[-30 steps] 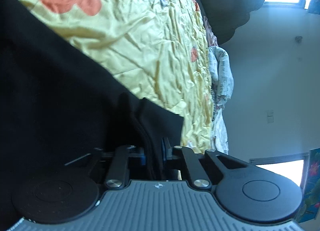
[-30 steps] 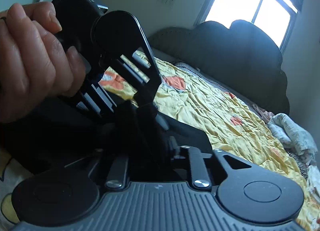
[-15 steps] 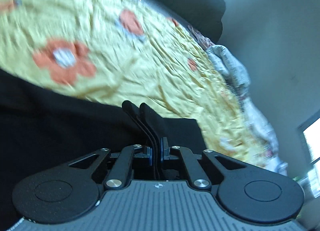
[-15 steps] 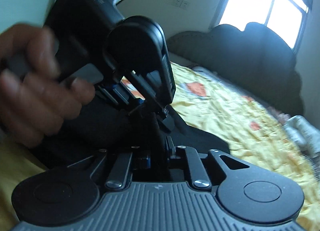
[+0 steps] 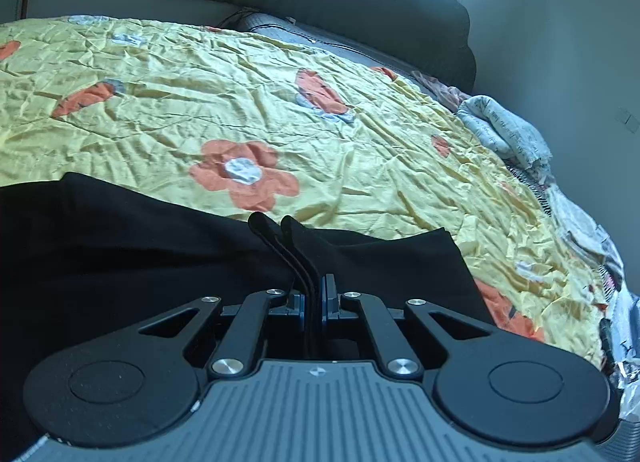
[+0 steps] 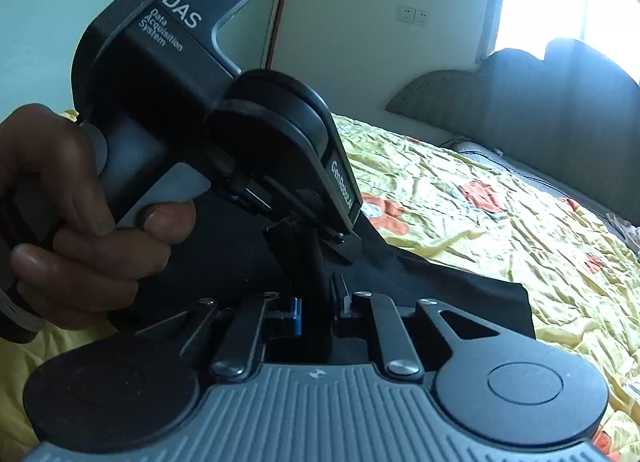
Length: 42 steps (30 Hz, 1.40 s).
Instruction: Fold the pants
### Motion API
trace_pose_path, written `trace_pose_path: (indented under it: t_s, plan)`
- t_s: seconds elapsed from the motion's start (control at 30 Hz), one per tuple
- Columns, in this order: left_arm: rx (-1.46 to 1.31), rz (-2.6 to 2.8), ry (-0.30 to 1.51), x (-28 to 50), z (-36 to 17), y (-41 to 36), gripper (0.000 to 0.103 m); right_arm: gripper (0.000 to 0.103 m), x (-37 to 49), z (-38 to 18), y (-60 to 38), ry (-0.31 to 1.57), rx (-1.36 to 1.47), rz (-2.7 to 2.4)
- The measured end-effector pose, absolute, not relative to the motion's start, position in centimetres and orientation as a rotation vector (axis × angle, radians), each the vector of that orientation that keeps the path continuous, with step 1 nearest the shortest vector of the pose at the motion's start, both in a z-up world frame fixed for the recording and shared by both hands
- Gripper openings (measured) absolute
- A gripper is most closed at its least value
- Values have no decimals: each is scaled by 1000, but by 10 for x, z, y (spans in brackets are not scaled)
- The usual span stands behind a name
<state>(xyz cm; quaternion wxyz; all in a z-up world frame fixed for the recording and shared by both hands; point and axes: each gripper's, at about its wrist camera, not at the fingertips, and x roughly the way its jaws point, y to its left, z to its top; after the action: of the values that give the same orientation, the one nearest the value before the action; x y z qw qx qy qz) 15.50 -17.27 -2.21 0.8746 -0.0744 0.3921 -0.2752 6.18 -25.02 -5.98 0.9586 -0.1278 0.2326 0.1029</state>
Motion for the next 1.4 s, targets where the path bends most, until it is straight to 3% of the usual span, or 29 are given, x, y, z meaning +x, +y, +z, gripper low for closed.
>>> trace_pose_path:
  t_s: [1.4]
  plan:
    - [-93,-445,783,156,-33,-105,6,13,142,-63,-268,513,-304,319]
